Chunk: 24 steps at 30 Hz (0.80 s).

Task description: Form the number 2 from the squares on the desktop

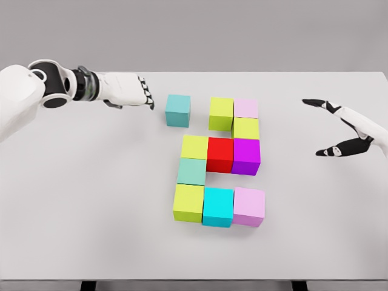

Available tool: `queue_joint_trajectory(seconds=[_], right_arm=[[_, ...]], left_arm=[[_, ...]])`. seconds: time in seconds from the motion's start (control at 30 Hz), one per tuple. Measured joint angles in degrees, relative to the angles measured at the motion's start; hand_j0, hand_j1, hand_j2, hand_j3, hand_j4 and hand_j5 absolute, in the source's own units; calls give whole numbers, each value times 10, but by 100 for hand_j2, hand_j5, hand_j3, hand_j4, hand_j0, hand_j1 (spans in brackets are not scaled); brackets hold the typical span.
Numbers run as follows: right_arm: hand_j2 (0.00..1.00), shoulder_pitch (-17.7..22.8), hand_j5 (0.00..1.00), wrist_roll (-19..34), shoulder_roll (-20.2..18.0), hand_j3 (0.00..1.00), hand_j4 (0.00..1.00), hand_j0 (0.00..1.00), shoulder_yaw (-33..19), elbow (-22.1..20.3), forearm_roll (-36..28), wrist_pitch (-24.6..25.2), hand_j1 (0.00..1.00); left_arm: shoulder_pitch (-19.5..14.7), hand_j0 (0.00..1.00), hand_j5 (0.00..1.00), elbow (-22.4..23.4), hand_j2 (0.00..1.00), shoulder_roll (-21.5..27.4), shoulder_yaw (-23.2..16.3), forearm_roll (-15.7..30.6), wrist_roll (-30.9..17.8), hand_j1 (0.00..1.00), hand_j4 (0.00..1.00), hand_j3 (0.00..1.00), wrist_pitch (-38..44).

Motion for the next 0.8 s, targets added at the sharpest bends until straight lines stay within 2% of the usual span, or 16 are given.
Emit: queue_joint_trajectory(seconds=[0.2, 0.8], right_arm=[[100, 4, 100, 1, 35, 100, 100, 100, -21, 28, 15, 0, 100], [100, 11, 100, -1, 50, 100, 100, 100, -26, 33, 16, 0, 100]], left_arm=[[0, 81, 81, 15, 81, -11, 1, 0, 0, 81, 81, 81, 0], [-1, 81, 81, 17, 81, -49, 3, 3, 2, 81, 81, 81, 0]])
